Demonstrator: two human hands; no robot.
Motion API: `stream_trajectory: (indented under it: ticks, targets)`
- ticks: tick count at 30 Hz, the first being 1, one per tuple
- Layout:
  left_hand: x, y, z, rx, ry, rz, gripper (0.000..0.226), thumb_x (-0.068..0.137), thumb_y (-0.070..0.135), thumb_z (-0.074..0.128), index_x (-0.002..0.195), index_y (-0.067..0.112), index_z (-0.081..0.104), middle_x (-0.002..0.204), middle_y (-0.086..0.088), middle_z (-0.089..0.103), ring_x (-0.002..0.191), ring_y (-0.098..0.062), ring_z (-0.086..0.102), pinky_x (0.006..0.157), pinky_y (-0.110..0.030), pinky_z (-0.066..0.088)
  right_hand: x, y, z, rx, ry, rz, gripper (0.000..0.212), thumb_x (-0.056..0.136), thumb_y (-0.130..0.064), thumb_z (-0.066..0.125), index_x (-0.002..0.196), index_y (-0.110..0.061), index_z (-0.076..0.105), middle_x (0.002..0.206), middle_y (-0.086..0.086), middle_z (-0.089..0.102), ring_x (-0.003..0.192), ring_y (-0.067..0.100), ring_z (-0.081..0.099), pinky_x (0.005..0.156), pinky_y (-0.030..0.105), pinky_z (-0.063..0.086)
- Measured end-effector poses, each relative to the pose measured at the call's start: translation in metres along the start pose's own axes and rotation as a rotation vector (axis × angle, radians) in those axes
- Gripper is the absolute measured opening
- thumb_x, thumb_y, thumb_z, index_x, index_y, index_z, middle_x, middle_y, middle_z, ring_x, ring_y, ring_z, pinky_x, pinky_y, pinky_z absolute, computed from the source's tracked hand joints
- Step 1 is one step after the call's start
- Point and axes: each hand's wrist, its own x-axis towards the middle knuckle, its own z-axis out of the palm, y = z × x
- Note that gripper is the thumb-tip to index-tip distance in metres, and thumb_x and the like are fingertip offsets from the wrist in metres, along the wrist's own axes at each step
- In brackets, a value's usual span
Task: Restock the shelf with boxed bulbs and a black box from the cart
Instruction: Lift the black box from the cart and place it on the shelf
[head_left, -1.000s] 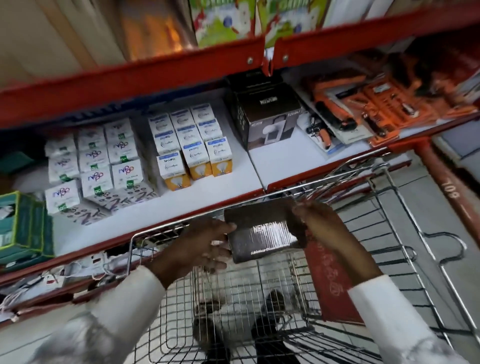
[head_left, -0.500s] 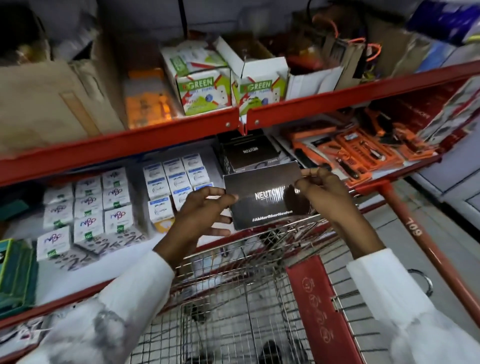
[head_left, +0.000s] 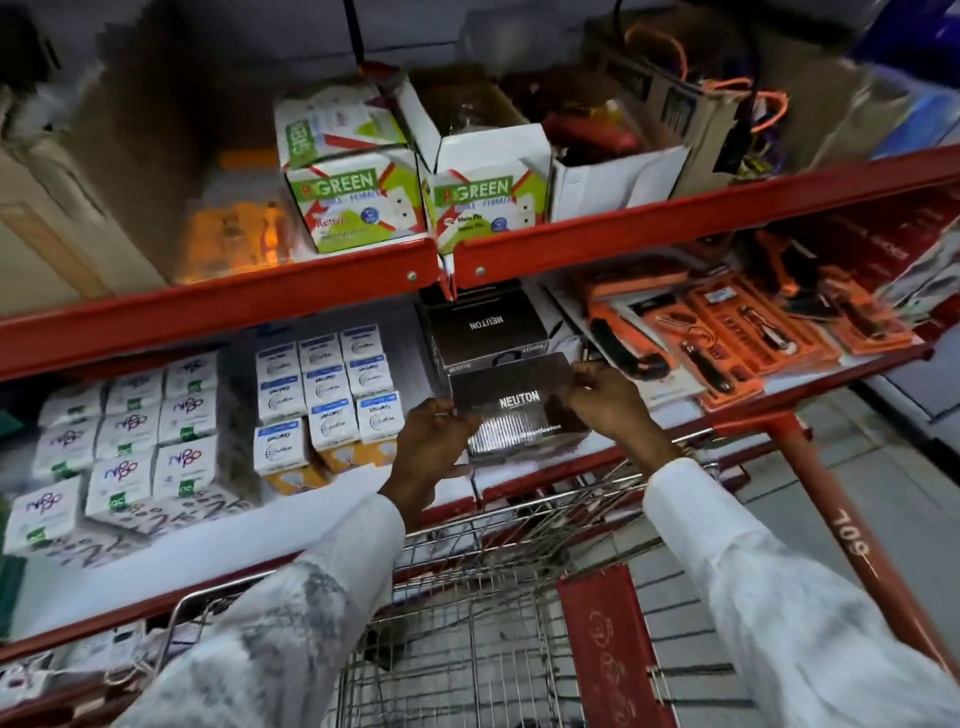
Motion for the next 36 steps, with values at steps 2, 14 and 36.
stream_trajectory:
  ticks: [2, 14, 36]
  targets:
    - [0.004, -0.001, 0.005, 0.013, 0.034, 0.040, 0.013, 0.085, 0.017, 0.073, 0.085, 0.025, 0.063, 0.092, -0.006, 0.073, 0.087, -0.022, 0.069, 0.076, -0.041, 0.062, 0.010, 0.002, 0.003, -0.004, -0.004, 0.009, 0.033, 0.083, -0.039, 0.064, 0.107, -0.019, 0.071, 0.106, 0.003, 0.075, 0.102, 0.022, 0.067, 0.087, 0.031, 0.050]
    - [0.004, -0.023, 0.010, 0.085, 0.060, 0.081, 0.065, 0.079, 0.021, 0.081, 0.136, 0.016, 0.050, 0.127, -0.011, 0.063, 0.108, -0.027, 0.063, 0.095, -0.054, 0.055, 0.020, 0.025, 0.009, 0.046, -0.078, 0.017, 0.046, 0.078, -0.023, 0.075, 0.122, -0.016, 0.065, 0.116, 0.006, 0.070, 0.109, 0.021, 0.062, 0.087, 0.020, 0.045]
    - [0.003, -0.035, -0.010, 0.168, 0.094, 0.175, 0.066, 0.078, 0.028, 0.082, 0.136, 0.025, 0.051, 0.135, -0.006, 0.060, 0.105, -0.018, 0.061, 0.092, -0.038, 0.056, -0.021, -0.008, 0.016, 0.036, 0.159, -0.162, 0.050, 0.078, -0.017, 0.073, 0.126, -0.013, 0.060, 0.100, -0.006, 0.066, 0.105, 0.019, 0.060, 0.108, 0.044, 0.042]
